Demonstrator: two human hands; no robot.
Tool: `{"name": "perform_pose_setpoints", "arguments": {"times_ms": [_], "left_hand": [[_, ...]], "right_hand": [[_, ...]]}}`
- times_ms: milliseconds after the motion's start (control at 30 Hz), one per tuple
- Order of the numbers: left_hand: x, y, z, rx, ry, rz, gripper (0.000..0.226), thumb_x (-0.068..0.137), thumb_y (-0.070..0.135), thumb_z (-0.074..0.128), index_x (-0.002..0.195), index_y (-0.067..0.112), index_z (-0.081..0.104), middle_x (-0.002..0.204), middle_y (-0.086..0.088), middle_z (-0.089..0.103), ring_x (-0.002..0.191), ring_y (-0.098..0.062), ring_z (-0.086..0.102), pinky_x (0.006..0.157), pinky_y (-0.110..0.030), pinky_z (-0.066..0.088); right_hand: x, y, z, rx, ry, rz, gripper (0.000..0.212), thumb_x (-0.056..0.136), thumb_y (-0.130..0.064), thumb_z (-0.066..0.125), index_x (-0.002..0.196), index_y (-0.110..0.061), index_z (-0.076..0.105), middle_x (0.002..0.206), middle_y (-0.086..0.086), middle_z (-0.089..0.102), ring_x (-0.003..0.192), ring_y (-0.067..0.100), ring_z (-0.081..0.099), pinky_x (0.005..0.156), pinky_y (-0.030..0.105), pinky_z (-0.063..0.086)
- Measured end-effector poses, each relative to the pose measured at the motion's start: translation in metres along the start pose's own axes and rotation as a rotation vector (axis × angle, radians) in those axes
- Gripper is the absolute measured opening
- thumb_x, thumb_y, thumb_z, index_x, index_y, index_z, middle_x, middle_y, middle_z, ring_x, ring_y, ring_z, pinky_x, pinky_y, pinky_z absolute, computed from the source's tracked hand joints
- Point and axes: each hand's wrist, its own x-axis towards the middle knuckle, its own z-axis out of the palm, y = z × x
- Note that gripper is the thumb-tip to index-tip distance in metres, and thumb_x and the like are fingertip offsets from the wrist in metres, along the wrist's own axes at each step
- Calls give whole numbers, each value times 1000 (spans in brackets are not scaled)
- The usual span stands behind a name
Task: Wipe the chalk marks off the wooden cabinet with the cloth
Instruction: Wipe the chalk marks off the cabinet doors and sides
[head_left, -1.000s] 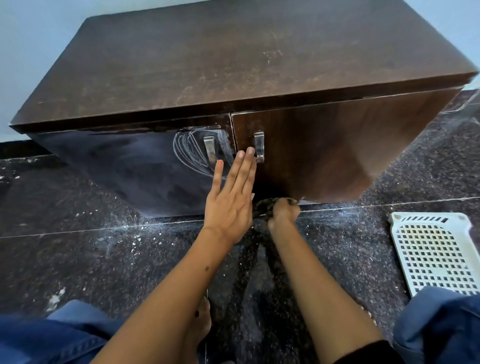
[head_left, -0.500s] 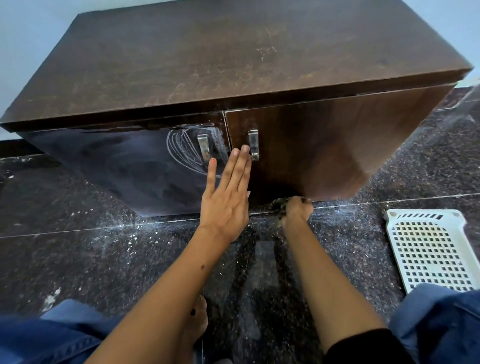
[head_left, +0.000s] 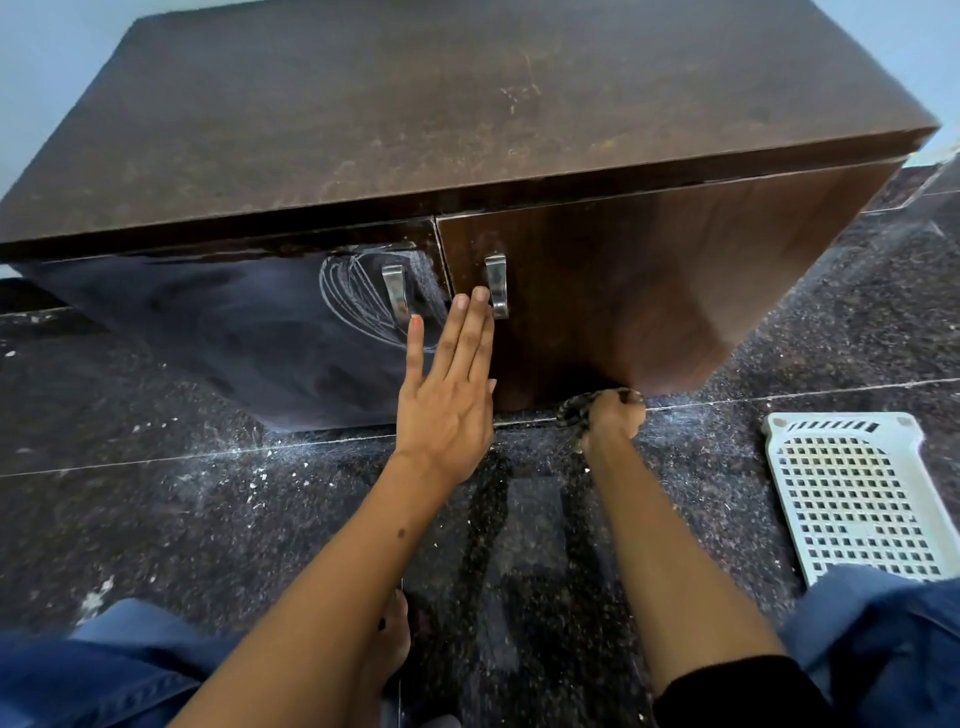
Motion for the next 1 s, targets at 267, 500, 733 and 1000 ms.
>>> {"name": "perform_pose_setpoints", "arguments": {"times_ms": [267, 500, 733, 1000], "left_hand": [[0, 1, 0, -12, 12, 3, 66, 98, 28, 27, 148, 2, -7, 155, -9, -17, 145, -24, -10, 113, -49, -16], [0, 7, 2, -29, -24, -37, 67, 99, 31, 24, 147, 2, -13, 151, -8, -28, 143, -24, -18, 111, -49, -21], [-1, 5, 1, -19, -14, -26, 66, 98, 31, 20, 148, 3, -13, 153, -8, -26, 144, -23, -17, 112, -49, -19], [-1, 7, -2, -13, -9, -30, 67, 98, 30, 24, 148, 2, -10, 154, -9, -21, 145, -24, -14, 113, -49, -18]], "right_hand": [[-5, 7, -4, -60, -91, 32, 31, 87, 1, 39, 111, 2, 59, 94, 18, 61, 77, 27, 59, 64, 36, 50], [-24, -11, 0, -113, 85, -205, 46, 87, 0, 45, 132, -3, 49, 127, 16, 58, 117, 31, 55, 102, 40, 42], [-26, -29, -6, 124, 25, -9, 34, 89, -1, 40, 120, 2, 53, 115, 21, 61, 97, 36, 62, 82, 42, 52], [-115, -27, 13, -14, 51, -813, 68, 83, 13, 41, 146, 0, 21, 157, 13, 11, 143, 19, 13, 113, 15, 8]]}}
